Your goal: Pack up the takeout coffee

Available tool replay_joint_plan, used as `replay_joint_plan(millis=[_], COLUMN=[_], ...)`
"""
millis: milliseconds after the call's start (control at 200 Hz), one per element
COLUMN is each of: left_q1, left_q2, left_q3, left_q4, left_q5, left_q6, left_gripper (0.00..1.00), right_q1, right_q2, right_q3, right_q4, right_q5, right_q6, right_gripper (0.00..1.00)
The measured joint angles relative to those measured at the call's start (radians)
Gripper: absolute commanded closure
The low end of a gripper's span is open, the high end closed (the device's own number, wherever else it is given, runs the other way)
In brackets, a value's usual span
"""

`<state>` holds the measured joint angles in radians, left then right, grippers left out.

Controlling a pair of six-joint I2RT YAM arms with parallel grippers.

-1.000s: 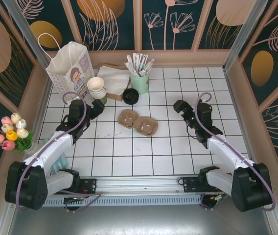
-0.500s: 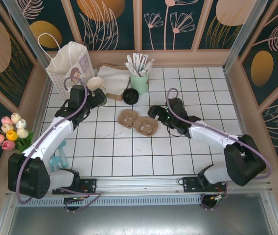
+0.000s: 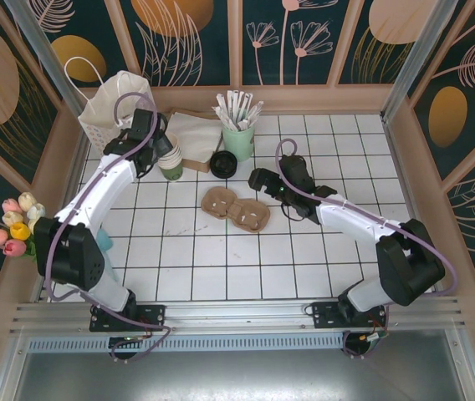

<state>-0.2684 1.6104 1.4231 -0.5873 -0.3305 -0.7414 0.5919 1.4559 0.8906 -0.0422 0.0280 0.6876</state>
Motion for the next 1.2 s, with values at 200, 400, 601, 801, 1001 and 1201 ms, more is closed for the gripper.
replay_joint_plan(millis=[200, 400, 601, 801, 1001, 1201], left_q1=[0.003, 0.005, 0.008, 0.013, 0.02, 0.02], left_q2=[0.061, 0.091, 0.102, 0.124, 0.134, 0.134], left_q3=[0.055, 0.072, 0.072, 0.07, 0.067, 0.067], left_q4=[-0.042, -0.047, -0.041, -0.036, -0.027, -0.018], left_q5=[-0.002, -0.011, -0.017, -0.019, -0.019, -0.015], left_q6=[0.008, 0.007, 0.008, 0.008, 0.009, 0.014], left_gripper=[0.46, 0.48, 0.62, 0.7, 0.87, 1.0], right_q1=[0.0, 0.0, 0.0, 0.0, 0.0, 0.0], right_q2=[0.0, 0.0, 0.0, 0.0, 0.0, -0.005], right_q3=[0.001, 0.003, 0.008, 0.008, 0.018, 0.019], right_q4=[-0.02, -0.036, -0.047, -0.056, -0.067, -0.069], right_q5=[0.023, 0.039, 0.054, 0.055, 0.059, 0.063], right_q6=[-0.026, -0.048, -0.061, -0.061, -0.061, -0.061], right_gripper=[0.01, 0.01, 0.01, 0.01, 0.01, 0.01])
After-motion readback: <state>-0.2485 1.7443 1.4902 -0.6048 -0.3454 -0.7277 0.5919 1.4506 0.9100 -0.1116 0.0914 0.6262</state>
